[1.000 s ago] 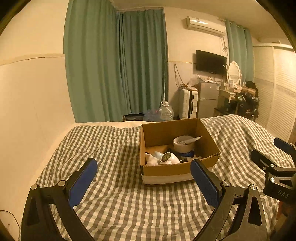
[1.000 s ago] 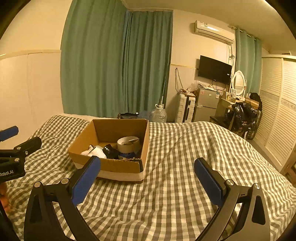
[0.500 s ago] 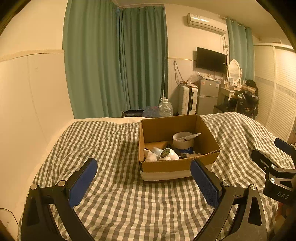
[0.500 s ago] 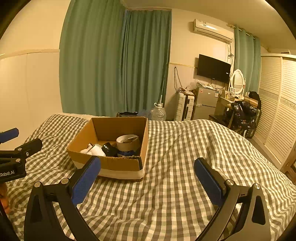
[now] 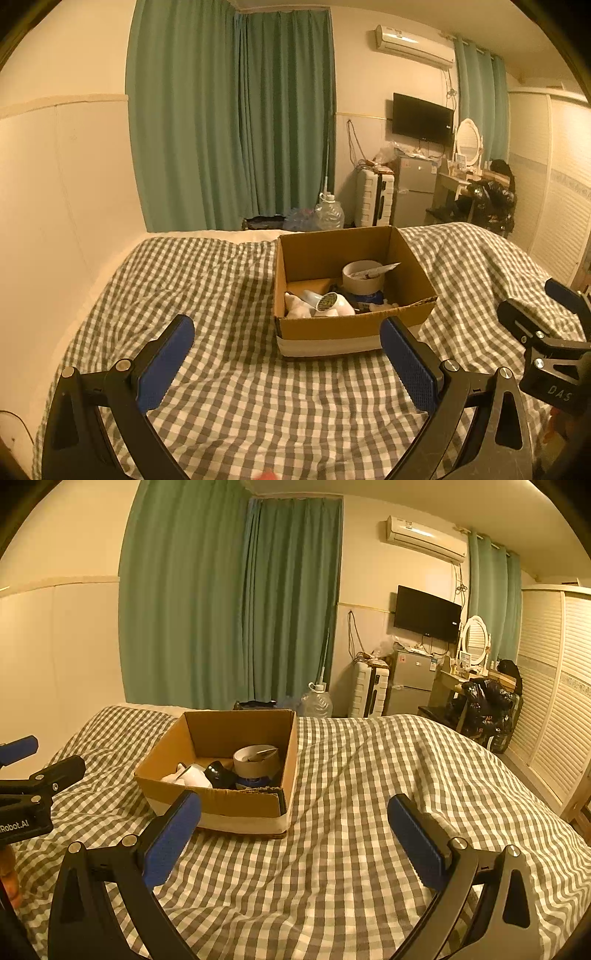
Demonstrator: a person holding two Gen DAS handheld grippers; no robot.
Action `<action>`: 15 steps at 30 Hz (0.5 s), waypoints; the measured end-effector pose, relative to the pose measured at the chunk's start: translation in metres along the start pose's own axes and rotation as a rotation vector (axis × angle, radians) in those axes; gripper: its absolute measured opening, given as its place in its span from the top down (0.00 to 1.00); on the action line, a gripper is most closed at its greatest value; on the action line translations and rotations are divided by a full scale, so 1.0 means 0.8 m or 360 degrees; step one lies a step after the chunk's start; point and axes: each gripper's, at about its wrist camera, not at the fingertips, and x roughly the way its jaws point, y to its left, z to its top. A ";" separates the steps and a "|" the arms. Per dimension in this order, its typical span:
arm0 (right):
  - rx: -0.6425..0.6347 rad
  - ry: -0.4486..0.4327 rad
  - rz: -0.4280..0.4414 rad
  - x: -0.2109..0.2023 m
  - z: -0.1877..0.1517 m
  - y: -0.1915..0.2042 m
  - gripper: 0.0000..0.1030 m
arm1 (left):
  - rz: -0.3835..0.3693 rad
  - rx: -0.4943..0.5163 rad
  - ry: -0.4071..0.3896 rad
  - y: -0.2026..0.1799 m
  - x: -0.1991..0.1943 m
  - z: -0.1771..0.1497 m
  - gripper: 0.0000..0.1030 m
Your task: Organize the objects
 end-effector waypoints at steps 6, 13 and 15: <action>-0.0015 0.0011 -0.0007 0.002 -0.001 0.002 0.02 | 0.0051 -0.0022 -0.0011 0.004 -0.001 -0.002 0.00; -0.0014 0.0007 -0.0009 0.002 -0.003 0.002 0.02 | 0.0054 -0.0017 -0.0004 0.005 0.000 -0.002 0.00; -0.0014 0.0007 -0.0006 0.003 -0.003 0.003 0.02 | 0.0065 0.0008 -0.0009 0.003 -0.001 -0.002 0.00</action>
